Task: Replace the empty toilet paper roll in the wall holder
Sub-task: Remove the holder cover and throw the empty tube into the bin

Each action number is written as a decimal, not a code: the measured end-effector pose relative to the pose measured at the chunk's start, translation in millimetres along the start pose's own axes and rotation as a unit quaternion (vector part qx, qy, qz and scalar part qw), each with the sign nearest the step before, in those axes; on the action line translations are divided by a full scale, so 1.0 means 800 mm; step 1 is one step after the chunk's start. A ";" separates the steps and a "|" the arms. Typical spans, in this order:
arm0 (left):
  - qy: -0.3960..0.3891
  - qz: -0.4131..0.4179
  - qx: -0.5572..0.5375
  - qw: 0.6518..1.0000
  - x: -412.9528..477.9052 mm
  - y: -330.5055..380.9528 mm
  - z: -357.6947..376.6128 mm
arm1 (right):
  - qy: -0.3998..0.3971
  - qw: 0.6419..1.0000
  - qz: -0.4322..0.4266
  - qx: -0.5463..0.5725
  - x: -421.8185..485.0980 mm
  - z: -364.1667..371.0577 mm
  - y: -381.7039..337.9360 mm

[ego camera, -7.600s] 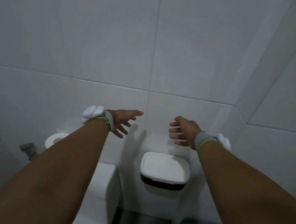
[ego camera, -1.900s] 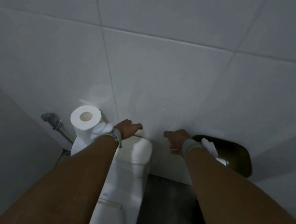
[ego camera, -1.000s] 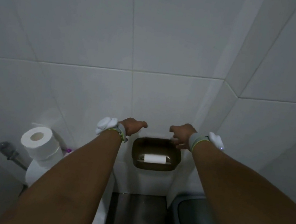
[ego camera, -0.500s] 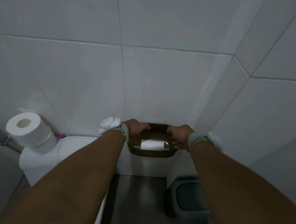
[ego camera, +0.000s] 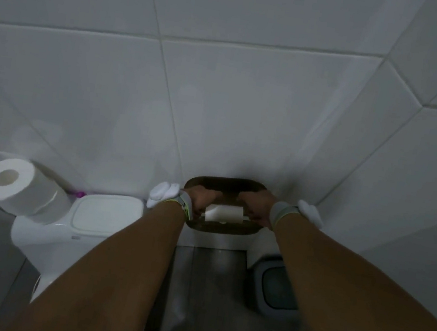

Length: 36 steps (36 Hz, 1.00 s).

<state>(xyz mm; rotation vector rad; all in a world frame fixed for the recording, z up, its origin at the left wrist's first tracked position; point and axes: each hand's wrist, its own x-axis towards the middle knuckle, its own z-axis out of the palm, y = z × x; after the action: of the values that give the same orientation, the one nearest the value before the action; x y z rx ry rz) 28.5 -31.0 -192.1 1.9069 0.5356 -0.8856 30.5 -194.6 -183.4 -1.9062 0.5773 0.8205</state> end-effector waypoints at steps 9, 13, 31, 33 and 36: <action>0.003 -0.014 -0.016 1.000 0.018 0.002 0.005 | -0.029 0.999 0.019 0.000 0.016 0.006 0.003; -0.001 -0.020 -0.013 1.000 0.014 0.003 0.002 | -0.028 0.999 0.011 0.011 0.008 0.005 0.000; 0.074 0.045 -0.014 0.996 -0.096 0.031 -0.002 | 0.011 0.998 -0.067 -0.002 -0.088 -0.034 -0.018; 0.096 0.053 0.026 0.994 -0.106 0.032 0.000 | 0.019 0.997 -0.076 -0.017 -0.094 -0.038 -0.018; 0.131 0.102 0.087 0.982 -0.127 0.031 0.001 | 0.027 0.996 -0.082 -0.018 -0.108 -0.042 -0.014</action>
<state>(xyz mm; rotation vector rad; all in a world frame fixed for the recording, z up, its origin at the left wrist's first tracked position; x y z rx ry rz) -20.3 -43.4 -100.0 2.2103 0.4173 -0.5654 -9.5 -215.7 -101.3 -1.9834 0.4333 0.6796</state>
